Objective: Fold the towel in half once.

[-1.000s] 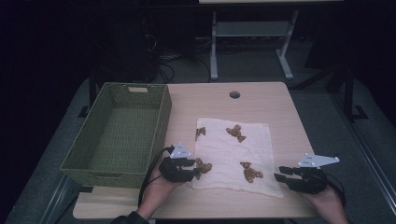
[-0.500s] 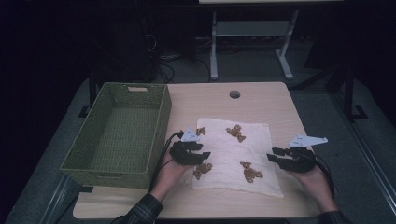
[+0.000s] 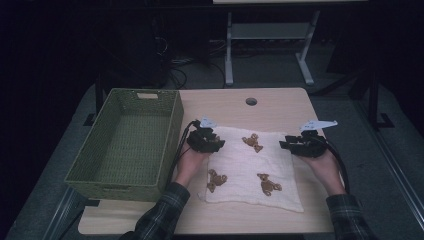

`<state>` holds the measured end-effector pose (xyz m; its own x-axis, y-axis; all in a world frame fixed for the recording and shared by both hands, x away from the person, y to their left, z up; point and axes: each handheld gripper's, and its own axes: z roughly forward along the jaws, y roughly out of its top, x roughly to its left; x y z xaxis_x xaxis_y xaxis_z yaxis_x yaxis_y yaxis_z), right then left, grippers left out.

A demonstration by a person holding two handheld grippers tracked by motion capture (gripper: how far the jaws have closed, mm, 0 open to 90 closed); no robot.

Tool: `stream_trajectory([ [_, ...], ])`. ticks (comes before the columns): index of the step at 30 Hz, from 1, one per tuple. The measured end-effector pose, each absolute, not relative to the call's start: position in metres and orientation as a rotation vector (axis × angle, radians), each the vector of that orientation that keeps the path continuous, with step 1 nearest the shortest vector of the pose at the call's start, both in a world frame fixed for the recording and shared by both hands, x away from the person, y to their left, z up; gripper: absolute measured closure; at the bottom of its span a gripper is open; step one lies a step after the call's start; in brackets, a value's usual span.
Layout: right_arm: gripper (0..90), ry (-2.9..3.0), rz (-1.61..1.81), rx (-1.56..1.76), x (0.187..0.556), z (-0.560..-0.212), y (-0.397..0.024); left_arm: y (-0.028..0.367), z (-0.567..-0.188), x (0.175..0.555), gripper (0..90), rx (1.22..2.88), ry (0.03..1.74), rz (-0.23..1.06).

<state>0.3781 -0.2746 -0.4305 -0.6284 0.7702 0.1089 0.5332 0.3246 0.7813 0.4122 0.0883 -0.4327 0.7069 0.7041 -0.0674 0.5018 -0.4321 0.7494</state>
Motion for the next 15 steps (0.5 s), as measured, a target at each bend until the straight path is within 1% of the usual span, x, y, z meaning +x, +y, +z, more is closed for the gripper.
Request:
stream_trajectory([
  [5, 61.6, 2.304, 1.192, 1.179, 0.4, -0.432, -0.273, 0.088, -0.441, 0.441, 52.8, 2.133, 0.964, 0.374],
  [10, 61.9, 2.299, 1.163, 1.22, 0.421, -0.436, -0.276, 0.093, -0.446, 0.465, 53.7, 2.108, 1.012, 0.421],
  [15, 61.8, 2.276, 1.144, 1.288, 0.438, -0.445, -0.286, 0.085, -0.455, 0.482, 53.7, 2.182, 1.022, 0.42],
])
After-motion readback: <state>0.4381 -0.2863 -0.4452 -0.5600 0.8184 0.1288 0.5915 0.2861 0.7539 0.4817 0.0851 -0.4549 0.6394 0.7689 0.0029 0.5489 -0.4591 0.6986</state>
